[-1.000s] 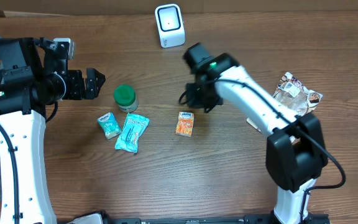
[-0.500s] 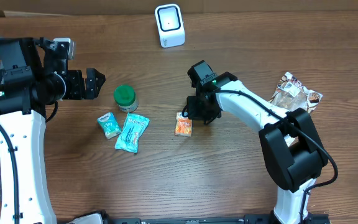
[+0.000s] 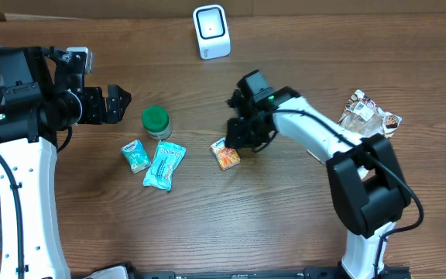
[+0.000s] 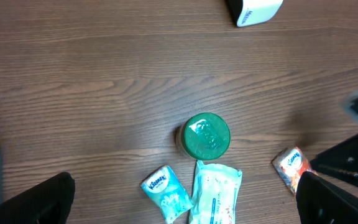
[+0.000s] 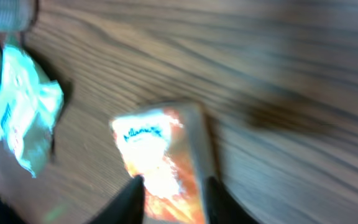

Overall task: Scan the item barcode
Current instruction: 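Reposition the orange Kleenex box with the right gripper and regrasp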

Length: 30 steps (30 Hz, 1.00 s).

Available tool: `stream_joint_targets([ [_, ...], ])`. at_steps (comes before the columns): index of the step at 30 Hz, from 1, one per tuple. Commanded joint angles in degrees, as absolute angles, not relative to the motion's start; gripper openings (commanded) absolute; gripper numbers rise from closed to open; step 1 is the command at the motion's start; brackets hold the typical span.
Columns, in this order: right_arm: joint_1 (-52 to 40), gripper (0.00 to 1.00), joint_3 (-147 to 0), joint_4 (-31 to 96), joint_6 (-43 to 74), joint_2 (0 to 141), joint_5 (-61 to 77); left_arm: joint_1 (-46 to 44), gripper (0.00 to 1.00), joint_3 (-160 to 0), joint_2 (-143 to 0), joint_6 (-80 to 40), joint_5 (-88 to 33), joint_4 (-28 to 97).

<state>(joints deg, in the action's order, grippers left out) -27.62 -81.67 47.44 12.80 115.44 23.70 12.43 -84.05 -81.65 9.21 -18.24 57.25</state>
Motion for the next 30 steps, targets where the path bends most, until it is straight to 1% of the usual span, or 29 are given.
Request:
stream_joint_targets([
  [1,-24.0,0.54,-85.1,51.9,11.9,109.7,24.5,12.3,1.0,-85.3,-81.3,10.1,-18.9,57.0],
  [3,-23.8,0.68,-85.1,54.6,11.9,109.2,24.5,12.3,1.0,-85.3,-81.3,10.1,-18.9,57.0],
  [4,-23.8,0.72,-85.1,55.9,11.9,109.3,24.5,12.3,1.0,-85.3,-81.3,10.1,-18.9,57.1],
  [7,-24.9,0.73,-83.1,56.2,11.9,110.0,24.6,12.3,1.0,-85.3,-81.3,10.1,-18.9,57.1],
  [13,-28.4,0.6,-76.6,49.7,13.6,110.7,24.6,12.3,1.0,-85.3,-81.3,10.1,-18.9,57.1],
  [15,-29.0,0.51,-75.5,48.5,13.7,110.7,24.5,12.3,1.0,-85.3,-81.3,10.1,-18.9,57.0],
  [17,-29.3,0.49,-74.6,47.2,13.7,110.7,24.5,12.3,1.0,-85.3,-81.3,10.1,-18.9,57.0],
  [21,-29.3,0.47,-72.1,43.4,15.3,110.7,24.5,12.3,1.0,-85.3,-81.3,10.1,-18.9,57.0],
  [25,-29.3,0.4,-69.6,40.1,16.8,110.7,24.5,12.3,1.0,-85.3,-81.3,10.1,-18.9,57.0],
  [30,-29.2,0.4,-67.2,37.3,16.8,110.8,24.5,12.3,1.0,-85.3,-81.3,10.1,-18.9,57.0],
])
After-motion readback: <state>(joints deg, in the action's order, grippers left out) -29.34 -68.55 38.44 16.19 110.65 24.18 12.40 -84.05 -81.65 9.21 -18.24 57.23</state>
